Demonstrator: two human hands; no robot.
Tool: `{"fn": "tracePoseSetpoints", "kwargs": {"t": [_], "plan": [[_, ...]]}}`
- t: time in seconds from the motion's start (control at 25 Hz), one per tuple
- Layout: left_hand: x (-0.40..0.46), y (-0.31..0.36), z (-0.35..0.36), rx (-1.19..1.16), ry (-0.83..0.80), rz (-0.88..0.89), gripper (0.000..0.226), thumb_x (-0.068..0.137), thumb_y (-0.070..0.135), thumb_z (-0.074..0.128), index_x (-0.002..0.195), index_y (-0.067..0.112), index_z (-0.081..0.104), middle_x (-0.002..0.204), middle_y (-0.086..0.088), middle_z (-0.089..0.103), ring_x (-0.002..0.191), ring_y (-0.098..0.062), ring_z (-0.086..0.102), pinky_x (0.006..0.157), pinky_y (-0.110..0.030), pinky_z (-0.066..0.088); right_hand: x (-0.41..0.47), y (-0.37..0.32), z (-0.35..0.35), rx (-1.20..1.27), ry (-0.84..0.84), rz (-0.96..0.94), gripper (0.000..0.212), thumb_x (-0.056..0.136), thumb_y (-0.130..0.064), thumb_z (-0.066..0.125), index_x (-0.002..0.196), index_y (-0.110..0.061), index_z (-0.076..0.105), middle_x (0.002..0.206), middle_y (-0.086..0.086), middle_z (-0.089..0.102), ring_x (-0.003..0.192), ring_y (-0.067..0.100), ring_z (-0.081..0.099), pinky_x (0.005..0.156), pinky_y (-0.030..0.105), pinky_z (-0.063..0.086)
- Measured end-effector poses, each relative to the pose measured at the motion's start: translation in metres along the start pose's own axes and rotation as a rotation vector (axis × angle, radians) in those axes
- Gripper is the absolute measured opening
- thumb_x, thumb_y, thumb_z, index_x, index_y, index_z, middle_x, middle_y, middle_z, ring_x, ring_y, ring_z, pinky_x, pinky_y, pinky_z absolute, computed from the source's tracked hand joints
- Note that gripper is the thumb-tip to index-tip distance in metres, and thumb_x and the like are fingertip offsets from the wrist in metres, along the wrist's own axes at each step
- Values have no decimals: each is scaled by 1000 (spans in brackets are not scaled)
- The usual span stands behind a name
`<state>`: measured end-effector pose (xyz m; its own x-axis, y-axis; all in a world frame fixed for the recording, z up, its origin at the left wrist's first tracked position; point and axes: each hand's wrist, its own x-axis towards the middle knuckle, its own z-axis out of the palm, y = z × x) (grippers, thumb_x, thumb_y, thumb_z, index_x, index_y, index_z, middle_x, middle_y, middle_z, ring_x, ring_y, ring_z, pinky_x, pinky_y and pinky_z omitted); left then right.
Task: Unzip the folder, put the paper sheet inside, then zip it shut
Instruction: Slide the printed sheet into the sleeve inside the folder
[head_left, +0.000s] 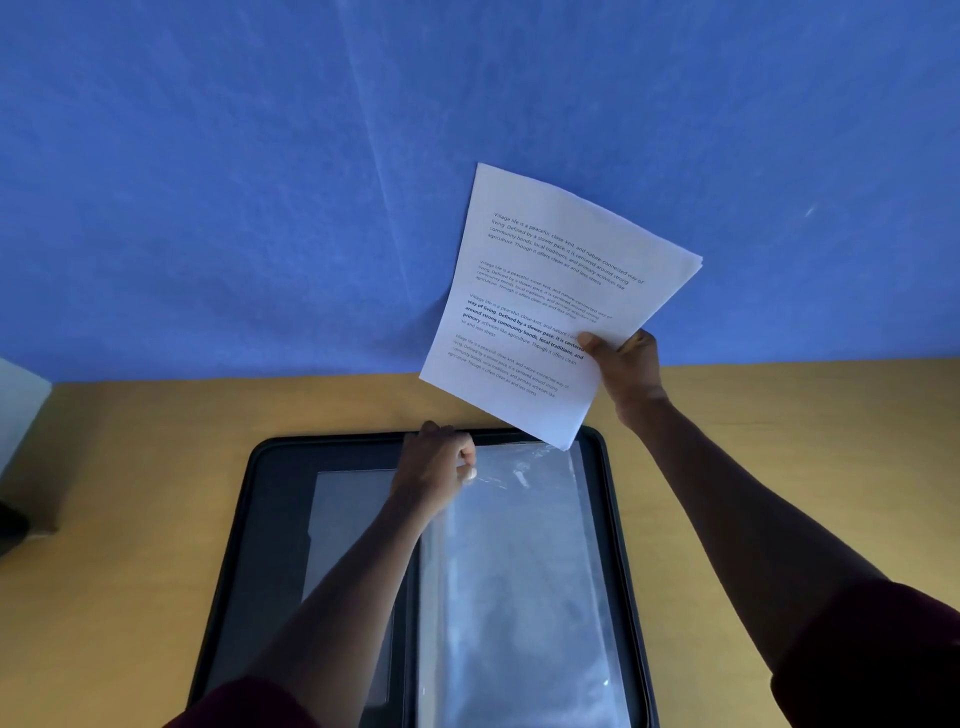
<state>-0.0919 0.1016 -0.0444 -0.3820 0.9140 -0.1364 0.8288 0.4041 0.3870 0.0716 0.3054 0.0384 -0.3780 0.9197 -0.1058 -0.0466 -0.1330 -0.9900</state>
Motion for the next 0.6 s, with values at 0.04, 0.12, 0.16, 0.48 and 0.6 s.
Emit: {"fn": "tracePoseSetpoints", "kwargs": {"t": [0.04, 0.12, 0.16, 0.48, 0.6], "plan": [[1, 2, 0, -18, -9, 10, 10, 78, 21, 74, 83, 26, 66, 82, 10, 68, 92, -14, 55, 84, -33, 38, 0, 1, 3, 7, -1, -1, 22, 85, 3, 68, 90, -18, 70, 87, -9, 75, 82, 10, 71, 72, 24, 56], [3, 7, 2, -44, -27, 32, 11, 80, 19, 69, 85, 28, 66, 81, 12, 70, 90, -10, 59, 84, -30, 31, -1, 5, 10, 15, -11, -1, 22, 85, 3, 68, 92, -18, 70, 88, -9, 75, 83, 11, 71, 73, 24, 56], [3, 10, 3, -51, -38, 48, 12, 82, 18, 67, 86, 28, 67, 82, 13, 72, 87, -7, 61, 81, -29, 26, -1, 7, 13, 20, -15, -1, 22, 85, 3, 68, 93, -17, 70, 88, -9, 75, 84, 11, 71, 74, 24, 56], [2, 26, 12, -62, -17, 131, 15, 90, 17, 58, 86, 26, 69, 86, 9, 70, 79, -10, 60, 84, -35, 31, 1, 31, 32, 55, -11, 14, 21, 84, 4, 68, 92, -15, 70, 84, -9, 75, 81, 10, 70, 71, 22, 54], [2, 26, 14, -58, -23, 143, 13, 90, 20, 58, 87, 27, 68, 86, 9, 68, 82, -11, 59, 82, -34, 30, -4, 43, 31, 38, -12, 32, 19, 84, 4, 68, 92, -14, 70, 87, -6, 75, 80, 8, 70, 70, 21, 54]]}}
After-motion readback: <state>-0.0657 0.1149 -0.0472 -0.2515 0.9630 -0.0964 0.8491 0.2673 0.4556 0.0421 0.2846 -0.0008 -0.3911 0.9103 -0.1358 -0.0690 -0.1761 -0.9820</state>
